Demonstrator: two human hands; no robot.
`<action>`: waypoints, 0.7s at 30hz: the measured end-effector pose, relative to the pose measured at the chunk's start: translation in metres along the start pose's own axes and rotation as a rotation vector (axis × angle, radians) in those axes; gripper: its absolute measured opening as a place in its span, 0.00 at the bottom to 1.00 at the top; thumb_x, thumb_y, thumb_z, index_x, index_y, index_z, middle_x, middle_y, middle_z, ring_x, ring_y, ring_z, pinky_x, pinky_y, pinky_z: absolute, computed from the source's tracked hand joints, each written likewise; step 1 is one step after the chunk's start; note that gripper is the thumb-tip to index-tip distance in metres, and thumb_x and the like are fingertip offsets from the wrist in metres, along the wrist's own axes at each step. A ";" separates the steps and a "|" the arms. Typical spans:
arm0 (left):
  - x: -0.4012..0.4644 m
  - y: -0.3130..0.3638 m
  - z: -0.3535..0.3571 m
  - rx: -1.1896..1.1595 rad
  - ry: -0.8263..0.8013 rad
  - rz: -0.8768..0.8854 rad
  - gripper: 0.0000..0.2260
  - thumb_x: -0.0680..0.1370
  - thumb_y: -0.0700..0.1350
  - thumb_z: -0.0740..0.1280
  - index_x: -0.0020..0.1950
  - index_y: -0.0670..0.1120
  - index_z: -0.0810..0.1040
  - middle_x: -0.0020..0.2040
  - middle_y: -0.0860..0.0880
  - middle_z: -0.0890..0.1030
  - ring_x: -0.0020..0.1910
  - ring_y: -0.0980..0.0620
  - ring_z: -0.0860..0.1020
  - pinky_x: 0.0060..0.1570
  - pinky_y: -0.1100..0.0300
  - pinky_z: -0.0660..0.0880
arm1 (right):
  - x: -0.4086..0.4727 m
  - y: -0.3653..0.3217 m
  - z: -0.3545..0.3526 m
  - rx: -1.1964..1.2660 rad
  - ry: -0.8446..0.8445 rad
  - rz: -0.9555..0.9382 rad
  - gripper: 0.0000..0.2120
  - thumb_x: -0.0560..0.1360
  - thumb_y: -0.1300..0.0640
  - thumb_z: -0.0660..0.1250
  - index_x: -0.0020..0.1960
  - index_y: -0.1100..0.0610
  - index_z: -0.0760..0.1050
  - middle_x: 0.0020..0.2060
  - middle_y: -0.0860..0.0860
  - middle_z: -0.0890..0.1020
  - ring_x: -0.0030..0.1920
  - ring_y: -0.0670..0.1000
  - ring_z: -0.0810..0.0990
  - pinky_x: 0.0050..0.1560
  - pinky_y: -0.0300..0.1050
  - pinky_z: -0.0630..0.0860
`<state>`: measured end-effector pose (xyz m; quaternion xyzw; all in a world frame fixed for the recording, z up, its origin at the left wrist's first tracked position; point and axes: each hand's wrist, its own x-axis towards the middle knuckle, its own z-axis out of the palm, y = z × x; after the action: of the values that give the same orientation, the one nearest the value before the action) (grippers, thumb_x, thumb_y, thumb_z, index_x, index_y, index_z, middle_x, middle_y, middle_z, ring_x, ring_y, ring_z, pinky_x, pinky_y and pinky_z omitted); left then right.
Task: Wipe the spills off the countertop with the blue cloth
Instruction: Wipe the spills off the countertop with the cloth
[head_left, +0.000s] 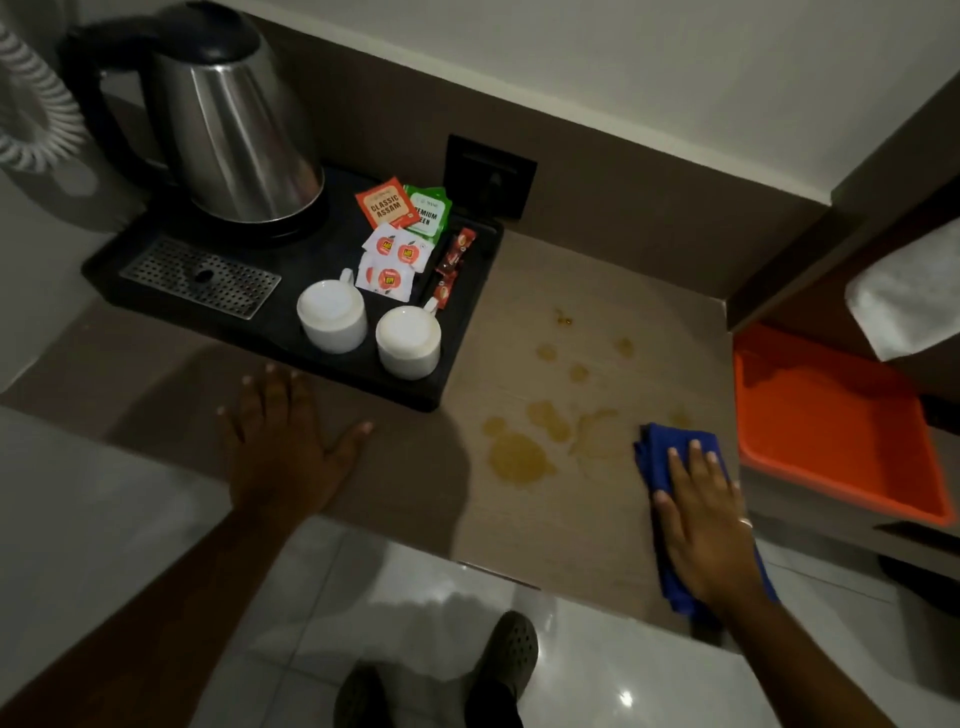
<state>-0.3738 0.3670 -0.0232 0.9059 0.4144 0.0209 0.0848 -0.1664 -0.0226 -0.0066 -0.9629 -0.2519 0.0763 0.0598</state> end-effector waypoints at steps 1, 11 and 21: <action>0.001 -0.001 0.002 -0.003 0.008 0.002 0.45 0.71 0.72 0.51 0.76 0.39 0.61 0.77 0.34 0.60 0.76 0.32 0.56 0.71 0.30 0.52 | 0.012 -0.002 -0.001 0.002 0.018 0.069 0.31 0.78 0.39 0.39 0.77 0.52 0.47 0.78 0.54 0.49 0.77 0.53 0.45 0.76 0.59 0.46; 0.006 0.000 0.001 0.021 0.014 -0.038 0.47 0.70 0.74 0.52 0.76 0.41 0.59 0.78 0.37 0.60 0.76 0.34 0.56 0.71 0.31 0.52 | -0.002 -0.061 0.011 0.040 -0.078 -0.242 0.27 0.79 0.41 0.40 0.77 0.46 0.45 0.77 0.47 0.46 0.78 0.48 0.43 0.75 0.51 0.41; 0.006 -0.001 0.000 -0.008 0.026 -0.036 0.47 0.69 0.75 0.52 0.77 0.41 0.59 0.78 0.38 0.60 0.77 0.36 0.56 0.71 0.31 0.52 | 0.054 -0.131 0.009 0.096 -0.024 -0.014 0.26 0.82 0.48 0.47 0.78 0.53 0.47 0.78 0.52 0.47 0.78 0.53 0.44 0.76 0.54 0.39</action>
<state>-0.3705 0.3715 -0.0239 0.8976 0.4315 0.0330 0.0836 -0.1838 0.1183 -0.0018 -0.9561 -0.2554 0.0994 0.1036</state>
